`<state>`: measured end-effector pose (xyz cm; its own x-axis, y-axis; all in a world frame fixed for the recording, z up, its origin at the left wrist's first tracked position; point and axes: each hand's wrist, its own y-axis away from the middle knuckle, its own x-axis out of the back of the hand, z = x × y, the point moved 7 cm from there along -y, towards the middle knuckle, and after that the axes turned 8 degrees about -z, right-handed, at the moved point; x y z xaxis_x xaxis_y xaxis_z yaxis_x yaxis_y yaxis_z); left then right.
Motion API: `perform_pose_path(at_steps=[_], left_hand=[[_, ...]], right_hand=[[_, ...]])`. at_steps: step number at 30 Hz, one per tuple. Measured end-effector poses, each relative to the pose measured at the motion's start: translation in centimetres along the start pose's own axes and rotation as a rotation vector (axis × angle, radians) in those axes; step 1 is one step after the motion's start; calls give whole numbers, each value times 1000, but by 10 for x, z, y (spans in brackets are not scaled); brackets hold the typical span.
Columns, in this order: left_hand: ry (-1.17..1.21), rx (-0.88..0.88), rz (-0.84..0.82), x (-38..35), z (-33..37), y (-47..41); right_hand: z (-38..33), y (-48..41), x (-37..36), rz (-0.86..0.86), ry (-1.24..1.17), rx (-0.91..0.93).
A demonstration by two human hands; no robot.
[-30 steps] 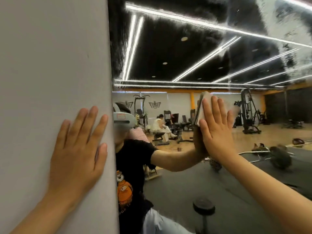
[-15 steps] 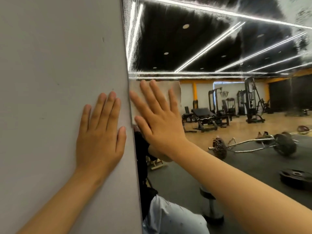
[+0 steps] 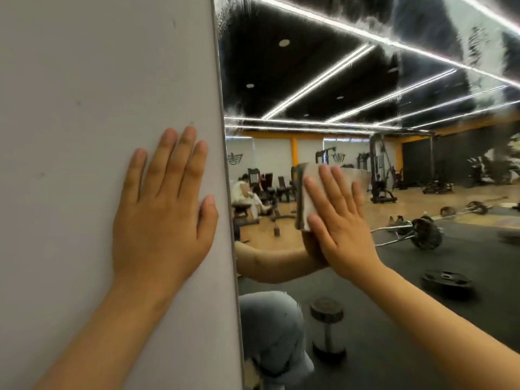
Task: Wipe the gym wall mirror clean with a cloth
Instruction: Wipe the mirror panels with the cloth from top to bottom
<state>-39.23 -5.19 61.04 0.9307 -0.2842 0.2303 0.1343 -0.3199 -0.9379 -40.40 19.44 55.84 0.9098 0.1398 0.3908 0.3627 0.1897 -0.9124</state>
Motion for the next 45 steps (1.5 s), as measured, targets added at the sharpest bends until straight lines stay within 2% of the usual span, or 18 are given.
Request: perform_pose_path(at_steps=[4, 6, 8, 14, 19, 22, 25, 31, 34, 39, 45], left_hand=[[-32, 5, -25, -3, 2, 1], [-49, 10, -37, -6, 3, 1], [-55, 9, -36, -7, 6, 2], [-47, 6, 0, -7, 9, 3], [-54, -12, -10, -6, 17, 11], [-46, 25, -45, -11, 30, 26], [-74, 48, -61, -20, 37, 35], [-90, 71, -59, -23, 35, 32], [-93, 71, -61, -23, 34, 31], [-87, 72, -61, -26, 33, 30], [-86, 75, -76, -26, 34, 35]], right_hand=[[40, 5, 1, 25, -138, -224], [30, 2, -1, 50, -154, -316], [4, -4, -4, 51, -138, -329], [-100, -28, -7, 85, -6, 44], [-97, 2, -14, 18, 54, 294], [-75, 15, -18, -2, 91, 357], [-33, 13, -14, 29, 89, 291], [88, -18, 14, 25, -34, -84], [121, -50, 27, 33, -138, -225], [121, -39, 20, 39, -109, -240], [98, 78, -27, -8, -88, -180]])
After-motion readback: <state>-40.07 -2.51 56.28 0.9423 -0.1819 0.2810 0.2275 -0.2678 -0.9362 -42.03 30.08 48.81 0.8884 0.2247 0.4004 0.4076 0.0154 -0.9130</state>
